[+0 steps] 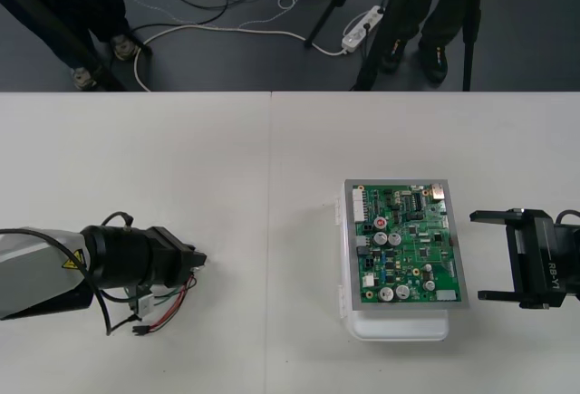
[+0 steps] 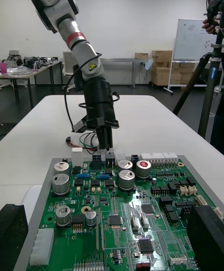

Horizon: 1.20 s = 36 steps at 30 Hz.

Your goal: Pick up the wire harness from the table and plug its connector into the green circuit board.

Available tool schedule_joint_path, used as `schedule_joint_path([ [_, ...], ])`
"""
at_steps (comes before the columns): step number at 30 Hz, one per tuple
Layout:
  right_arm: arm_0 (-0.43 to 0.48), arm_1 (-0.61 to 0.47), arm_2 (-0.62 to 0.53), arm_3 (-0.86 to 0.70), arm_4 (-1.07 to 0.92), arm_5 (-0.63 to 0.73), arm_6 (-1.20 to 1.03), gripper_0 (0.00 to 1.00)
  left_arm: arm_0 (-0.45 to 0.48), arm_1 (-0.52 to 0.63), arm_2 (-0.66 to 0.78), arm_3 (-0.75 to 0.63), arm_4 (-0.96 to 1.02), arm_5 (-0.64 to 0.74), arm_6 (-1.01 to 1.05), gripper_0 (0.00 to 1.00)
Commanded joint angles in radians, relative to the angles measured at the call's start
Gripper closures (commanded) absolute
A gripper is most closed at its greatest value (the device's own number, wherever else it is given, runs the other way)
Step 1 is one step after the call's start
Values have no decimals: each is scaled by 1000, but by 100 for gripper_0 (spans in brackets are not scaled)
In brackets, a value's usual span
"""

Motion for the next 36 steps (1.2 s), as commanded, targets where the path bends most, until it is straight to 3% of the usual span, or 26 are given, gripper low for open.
schedule_joint_path([
  [1, -28, -6, 6, -13, -11, -13, 14, 0, -35, 59, -13, -16, 105, 26, -79, 100],
  [25, -28, -4, 6, -6, -13, -13, -1, 0, -197, 157, -10, -36, 500, -11, 26, 100],
  [36, -28, -4, 4, -6, -15, -13, -12, 0, -268, 194, 19, -34, 509, -140, 352, 100],
])
